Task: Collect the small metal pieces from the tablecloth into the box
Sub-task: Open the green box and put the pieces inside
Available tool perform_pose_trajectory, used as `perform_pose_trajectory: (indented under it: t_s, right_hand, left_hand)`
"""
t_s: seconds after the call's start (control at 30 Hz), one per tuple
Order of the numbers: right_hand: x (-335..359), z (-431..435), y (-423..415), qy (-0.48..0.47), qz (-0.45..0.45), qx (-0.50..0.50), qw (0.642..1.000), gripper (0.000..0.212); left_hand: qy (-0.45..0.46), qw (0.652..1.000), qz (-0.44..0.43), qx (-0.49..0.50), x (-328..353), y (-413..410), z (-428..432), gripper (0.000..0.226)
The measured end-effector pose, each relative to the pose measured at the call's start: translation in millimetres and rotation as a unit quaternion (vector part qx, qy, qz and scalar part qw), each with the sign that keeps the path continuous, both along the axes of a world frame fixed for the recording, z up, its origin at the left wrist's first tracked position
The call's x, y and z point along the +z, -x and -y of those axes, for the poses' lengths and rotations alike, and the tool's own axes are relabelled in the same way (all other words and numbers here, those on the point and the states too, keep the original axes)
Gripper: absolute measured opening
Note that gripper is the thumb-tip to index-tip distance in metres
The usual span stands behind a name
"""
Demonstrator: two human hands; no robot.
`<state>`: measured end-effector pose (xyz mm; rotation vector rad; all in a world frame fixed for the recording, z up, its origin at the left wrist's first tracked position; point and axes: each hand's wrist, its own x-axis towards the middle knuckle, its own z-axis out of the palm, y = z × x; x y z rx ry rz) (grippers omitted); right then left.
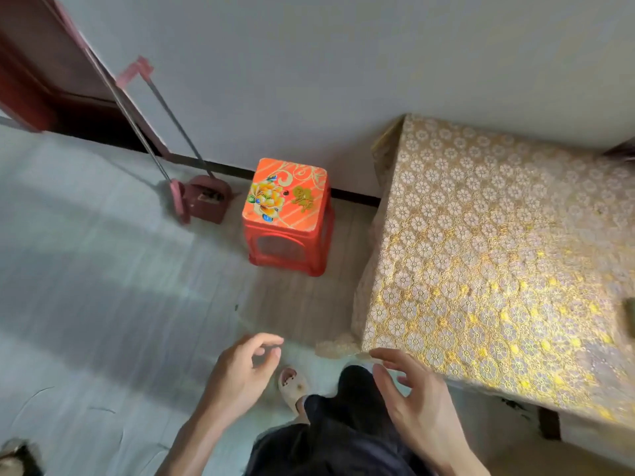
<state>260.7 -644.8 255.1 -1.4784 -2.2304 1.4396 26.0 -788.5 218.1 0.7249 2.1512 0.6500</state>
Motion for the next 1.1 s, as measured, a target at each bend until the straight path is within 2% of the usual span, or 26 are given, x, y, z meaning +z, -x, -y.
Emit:
perform_pose_trajectory:
  t_s: [0.2, 0.5, 0.63, 0.83, 1.1]
  right_hand:
    - [-5.1, -34.5, 44.1, -0.007, 0.001, -0.07, 0.998, 0.016]
    - [-8.7, -126.0, 95.7, -0.021, -0.028, -0.172, 0.984, 0.019]
    - [4.0, -157.2, 100.5, -0.035, -0.04, -0.234, 0.971, 0.015]
    - [1.5, -194.0, 98.1, -0.031, -0.018, -0.29, 0.956, 0.019]
    - [-14.7, -254.4, 107.3, 0.018, 0.032, -0.338, 0.941, 0.014]
  left_hand:
    - [0.01, 0.999, 0.021, -0.03, -10.8, 53.7, -48.7, 0.016]
    - [0.02, 0.988, 0.028, -0.151, -4.7, 110.7, -193.2, 0.015]
    - [0.027, 0.974, 0.005, -0.224, -0.5, 122.9, -247.7, 0.014]
    - [0.018, 0.957, 0.029, -0.288, -4.3, 127.9, -328.8, 0.015]
    - [0.049, 0.911, 0.043, -0.407, -22.3, 122.1, -470.3, 0.016]
